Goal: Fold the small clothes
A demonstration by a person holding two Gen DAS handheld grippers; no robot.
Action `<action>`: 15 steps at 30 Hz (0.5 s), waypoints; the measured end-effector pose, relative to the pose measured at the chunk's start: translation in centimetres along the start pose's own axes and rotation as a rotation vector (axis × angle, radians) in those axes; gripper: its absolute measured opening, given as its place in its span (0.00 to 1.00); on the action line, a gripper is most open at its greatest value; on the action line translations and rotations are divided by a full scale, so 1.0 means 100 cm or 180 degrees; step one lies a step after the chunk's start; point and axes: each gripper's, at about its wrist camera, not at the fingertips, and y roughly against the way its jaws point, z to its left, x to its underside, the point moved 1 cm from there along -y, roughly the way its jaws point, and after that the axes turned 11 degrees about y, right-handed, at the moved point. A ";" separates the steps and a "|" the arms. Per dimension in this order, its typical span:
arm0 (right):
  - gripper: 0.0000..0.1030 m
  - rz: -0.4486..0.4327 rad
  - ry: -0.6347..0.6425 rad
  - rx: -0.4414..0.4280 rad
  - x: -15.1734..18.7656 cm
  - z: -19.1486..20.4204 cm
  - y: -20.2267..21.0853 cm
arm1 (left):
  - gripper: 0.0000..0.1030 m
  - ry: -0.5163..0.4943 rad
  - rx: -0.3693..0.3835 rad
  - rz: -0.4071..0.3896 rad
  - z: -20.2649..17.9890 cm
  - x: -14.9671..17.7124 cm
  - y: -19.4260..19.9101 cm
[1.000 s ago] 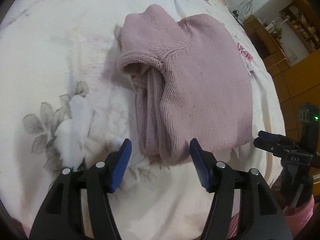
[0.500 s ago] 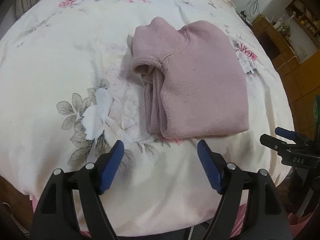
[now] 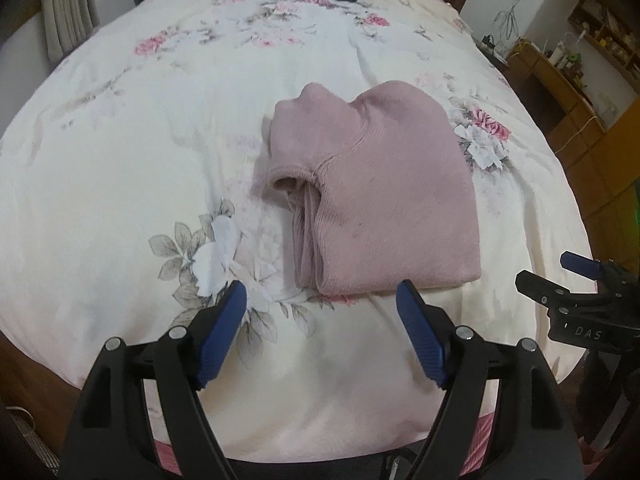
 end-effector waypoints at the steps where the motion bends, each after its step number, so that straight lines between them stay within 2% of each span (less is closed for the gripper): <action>1: 0.96 -0.0002 -0.0007 0.0000 0.000 0.000 0.001 | 0.75 -0.0019 -0.0016 -0.0022 -0.002 0.000 0.002; 5: 0.96 -0.0012 -0.0051 -0.0007 0.001 -0.004 0.005 | 0.75 -0.0063 -0.0060 -0.0098 -0.008 0.002 0.007; 15: 0.96 0.0066 -0.0210 -0.0050 0.004 -0.015 -0.005 | 0.75 -0.0157 -0.0091 -0.0076 -0.019 0.009 0.007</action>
